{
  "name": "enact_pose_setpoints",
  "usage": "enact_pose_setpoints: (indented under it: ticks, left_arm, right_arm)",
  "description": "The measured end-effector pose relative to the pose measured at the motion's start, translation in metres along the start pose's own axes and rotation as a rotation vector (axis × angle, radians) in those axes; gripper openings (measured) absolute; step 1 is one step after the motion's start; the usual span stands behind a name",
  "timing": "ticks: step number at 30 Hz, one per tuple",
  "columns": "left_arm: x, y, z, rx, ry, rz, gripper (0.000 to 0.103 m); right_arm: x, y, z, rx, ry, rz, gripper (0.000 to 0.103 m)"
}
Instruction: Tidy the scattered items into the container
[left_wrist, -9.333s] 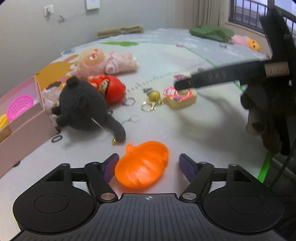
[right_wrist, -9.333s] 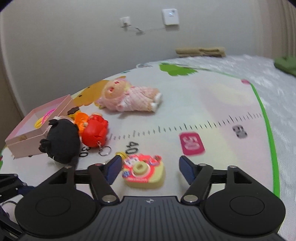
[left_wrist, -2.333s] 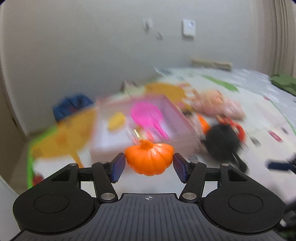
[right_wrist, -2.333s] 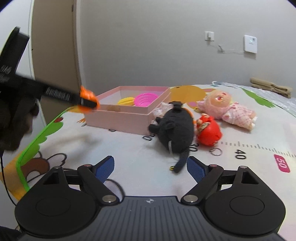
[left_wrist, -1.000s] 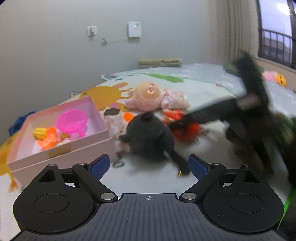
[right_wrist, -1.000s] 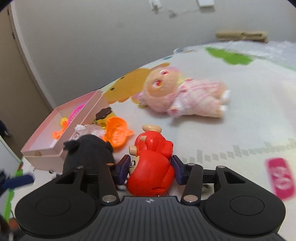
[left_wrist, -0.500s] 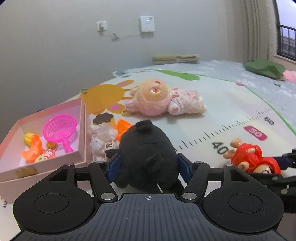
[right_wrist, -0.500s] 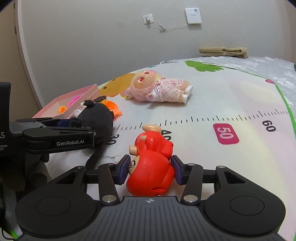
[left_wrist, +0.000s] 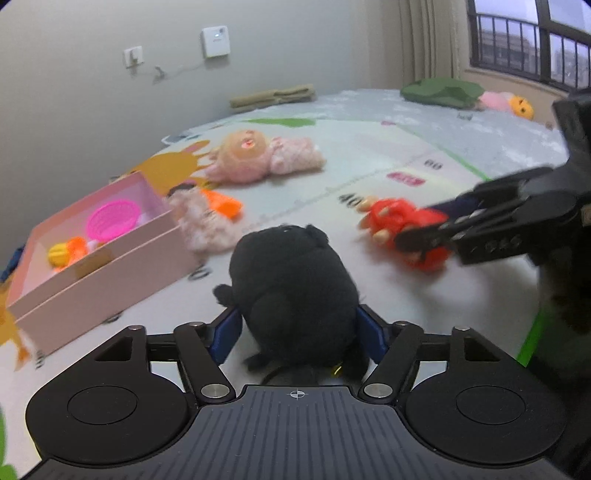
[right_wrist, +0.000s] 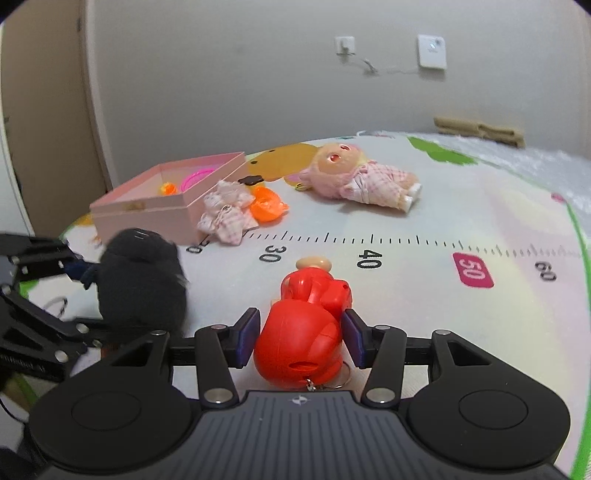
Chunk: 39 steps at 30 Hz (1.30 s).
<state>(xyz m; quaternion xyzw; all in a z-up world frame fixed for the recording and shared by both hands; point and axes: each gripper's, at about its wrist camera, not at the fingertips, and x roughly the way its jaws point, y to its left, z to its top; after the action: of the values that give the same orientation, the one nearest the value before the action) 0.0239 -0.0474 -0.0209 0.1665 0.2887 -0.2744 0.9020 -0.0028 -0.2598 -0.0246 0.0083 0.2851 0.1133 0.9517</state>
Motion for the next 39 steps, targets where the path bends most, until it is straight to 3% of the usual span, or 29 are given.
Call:
enact_pose_setpoints:
  ticks: [2, 5, 9, 13, 15, 18, 20, 23, 28, 30, 31, 32, 39]
  left_arm:
    - [-0.002, 0.005, -0.004, 0.013, 0.008, 0.042, 0.087]
    - [-0.006, 0.016, -0.008, 0.002, 0.012, 0.086, 0.090]
    - [-0.006, 0.029, -0.012, 0.011, 0.028, 0.182, 0.091]
    - [-0.001, 0.048, -0.013, -0.048, 0.067, 0.300, 0.091]
    - [-0.005, 0.057, -0.009, -0.132, 0.059, 0.267, 0.091]
    - [-0.013, 0.055, 0.002, -0.253, 0.011, 0.115, 0.094]
    - [-0.012, 0.043, 0.010, -0.261, -0.013, 0.037, 0.095]
    - [-0.002, 0.021, 0.017, -0.208, -0.022, -0.019, 0.095]
    - [0.028, -0.008, 0.017, -0.118, -0.001, 0.009, 0.095]
    - [0.035, -0.010, 0.016, -0.096, 0.000, 0.016, 0.086]
    - [0.038, -0.010, 0.017, -0.084, 0.005, 0.016, 0.073]
    - [0.040, -0.009, 0.018, -0.076, 0.013, 0.007, 0.070]
    - [0.023, -0.008, 0.009, 0.053, 0.022, -0.061, 0.065]
  right_arm:
    - [-0.002, 0.004, -0.002, -0.040, 0.009, -0.018, 0.053]
    - [-0.008, 0.005, -0.007, -0.109, 0.020, -0.061, 0.063]
    - [-0.010, 0.001, -0.012, -0.186, 0.035, -0.162, 0.065]
    - [-0.006, -0.013, -0.012, -0.156, 0.040, -0.248, 0.065]
    - [-0.004, -0.019, -0.011, -0.130, 0.037, -0.277, 0.066]
    - [-0.004, -0.023, -0.013, -0.097, 0.033, -0.280, 0.067]
    - [-0.003, -0.023, -0.014, -0.091, 0.034, -0.276, 0.067]
    - [-0.001, -0.023, -0.017, -0.081, 0.043, -0.269, 0.067]
    - [-0.006, -0.018, -0.015, -0.063, 0.025, -0.249, 0.071]
    - [-0.009, -0.016, -0.014, -0.057, 0.009, -0.233, 0.072]
    - [-0.009, -0.015, -0.014, -0.054, 0.004, -0.227, 0.072]
    - [-0.009, -0.015, -0.014, -0.050, 0.002, -0.222, 0.072]
    - [-0.011, -0.017, -0.017, -0.026, -0.005, -0.202, 0.073]
